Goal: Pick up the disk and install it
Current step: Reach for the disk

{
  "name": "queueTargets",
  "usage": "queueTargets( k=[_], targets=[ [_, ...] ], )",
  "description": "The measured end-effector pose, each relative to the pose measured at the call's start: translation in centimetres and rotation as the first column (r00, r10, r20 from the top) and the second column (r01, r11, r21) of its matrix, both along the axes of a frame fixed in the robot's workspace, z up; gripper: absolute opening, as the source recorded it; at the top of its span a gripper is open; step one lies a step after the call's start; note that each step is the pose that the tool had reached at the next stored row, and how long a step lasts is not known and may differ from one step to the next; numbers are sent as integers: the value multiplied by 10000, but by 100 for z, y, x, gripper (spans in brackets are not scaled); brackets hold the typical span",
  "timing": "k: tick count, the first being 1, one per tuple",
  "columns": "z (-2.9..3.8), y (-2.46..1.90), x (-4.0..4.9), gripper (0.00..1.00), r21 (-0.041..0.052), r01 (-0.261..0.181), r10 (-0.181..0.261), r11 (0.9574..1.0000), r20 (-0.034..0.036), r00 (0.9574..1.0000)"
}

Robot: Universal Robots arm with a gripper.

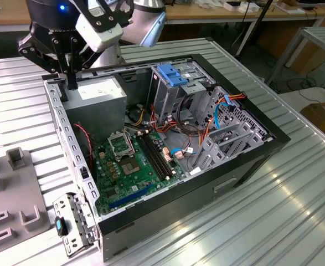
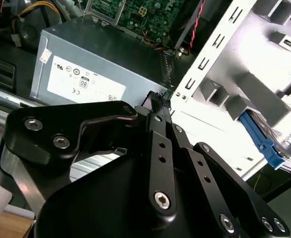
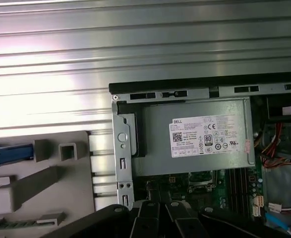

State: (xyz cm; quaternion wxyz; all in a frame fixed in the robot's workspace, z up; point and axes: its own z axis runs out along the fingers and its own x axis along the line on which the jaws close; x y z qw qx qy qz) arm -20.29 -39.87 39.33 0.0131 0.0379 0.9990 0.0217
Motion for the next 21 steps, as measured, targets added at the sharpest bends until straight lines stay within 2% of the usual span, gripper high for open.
queueTargets(
  k=[1, 4, 5, 6, 7, 8, 10, 12, 13, 15, 17, 19, 21],
  targets=[
    [0, 4, -22, 11, 0, 0, 0, 10000, 0, 10000],
    [0, 75, -101, 11, 0, 0, 0, 10000, 1, 10000],
    [0, 113, -125, 11, -1, 1, -1, 10000, -1, 10000],
    [0, 163, -186, 11, 0, -2, 2, 10000, 0, 10000],
    [0, 186, -242, 11, 0, 2, -2, 10000, 0, 10000],
    [-1, 205, -311, 11, 0, -2, 2, 10000, 1, 10000],
    [-1, 266, -544, 11, 0, 1, -1, 10000, 0, 10000],
    [-2, 289, -653, 11, 1, -1, 1, 10000, 2, 10000],
    [-2, 317, -779, 11, -1, 0, 0, 10000, -1, 10000],
    [-4, 337, -936, 11, 1, 1, -1, 10000, 2, 10000],
    [-3, 347, -1049, 11, -1, -1, 1, 10000, 0, 10000],
    [-5, 358, -1212, 11, 0, 1, -1, 10000, 0, 10000],
    [-6, 365, -1321, 11, 0, -1, 1, 10000, 0, 10000]
  ],
)
